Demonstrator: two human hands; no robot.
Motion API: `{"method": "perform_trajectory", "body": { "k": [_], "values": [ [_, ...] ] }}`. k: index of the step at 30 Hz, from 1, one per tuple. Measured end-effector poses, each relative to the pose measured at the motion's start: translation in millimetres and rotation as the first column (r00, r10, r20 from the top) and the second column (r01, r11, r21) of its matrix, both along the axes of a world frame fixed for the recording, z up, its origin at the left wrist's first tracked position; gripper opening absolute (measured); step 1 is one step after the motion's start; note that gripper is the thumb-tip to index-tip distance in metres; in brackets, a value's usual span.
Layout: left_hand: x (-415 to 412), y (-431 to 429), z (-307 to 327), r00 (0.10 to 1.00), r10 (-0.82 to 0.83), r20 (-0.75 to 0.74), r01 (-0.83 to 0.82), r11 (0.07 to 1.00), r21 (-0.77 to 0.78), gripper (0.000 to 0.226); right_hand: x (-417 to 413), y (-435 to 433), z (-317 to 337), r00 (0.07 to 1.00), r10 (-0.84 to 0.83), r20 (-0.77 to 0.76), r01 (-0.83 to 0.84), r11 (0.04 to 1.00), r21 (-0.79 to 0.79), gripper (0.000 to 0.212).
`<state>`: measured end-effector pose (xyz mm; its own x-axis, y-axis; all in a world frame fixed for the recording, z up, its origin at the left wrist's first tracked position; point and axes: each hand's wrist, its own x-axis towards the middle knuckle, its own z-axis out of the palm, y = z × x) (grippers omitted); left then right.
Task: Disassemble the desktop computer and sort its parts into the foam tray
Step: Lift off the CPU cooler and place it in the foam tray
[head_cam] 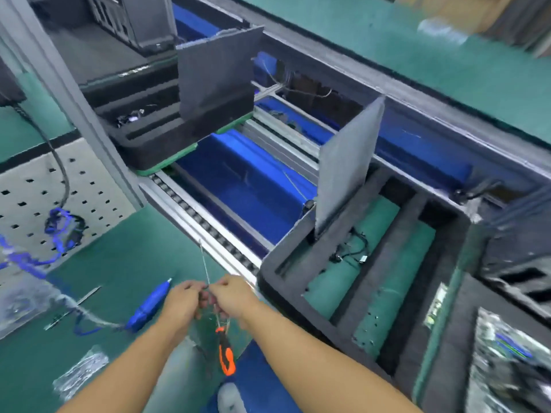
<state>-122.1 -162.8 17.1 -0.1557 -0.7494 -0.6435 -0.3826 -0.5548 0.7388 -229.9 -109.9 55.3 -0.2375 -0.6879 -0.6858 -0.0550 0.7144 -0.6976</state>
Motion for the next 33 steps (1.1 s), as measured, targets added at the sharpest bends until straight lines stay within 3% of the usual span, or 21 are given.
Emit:
{"method": "perform_trajectory", "body": {
  "k": [9,18,23,26,29,33],
  "values": [
    [-175,95,57,0.913,-0.395,-0.100,0.363,0.900,-0.240,0.030,-128,149,61,0.963,-0.262,-0.063,0.255,0.962,-0.099,0.011],
    [-289,247,75,0.786,-0.581,-0.212,0.541,0.812,-0.220,0.026,-227,316,93,0.888,-0.444,-0.124,0.436,0.896,-0.086,0.012],
    [-333,326,80,0.692,-0.698,-0.184,0.652,0.714,-0.256,0.022,-270,402,89,0.823,-0.521,-0.227,0.505,0.854,-0.127,0.013],
    [-350,360,77,0.642,-0.764,-0.065,0.699,0.618,-0.360,0.025,-299,444,82,0.792,-0.443,-0.420,0.430,0.893,-0.130,0.025],
    [-358,379,70,0.531,-0.842,0.093,0.787,0.450,-0.422,0.036,-323,474,74,0.699,-0.177,-0.693,0.237,0.971,-0.009,0.064],
    [-358,389,60,0.378,-0.885,0.272,0.864,0.232,-0.448,0.056,-345,495,59,0.627,0.045,-0.778,0.069,0.991,0.113,0.112]
  ]
}}
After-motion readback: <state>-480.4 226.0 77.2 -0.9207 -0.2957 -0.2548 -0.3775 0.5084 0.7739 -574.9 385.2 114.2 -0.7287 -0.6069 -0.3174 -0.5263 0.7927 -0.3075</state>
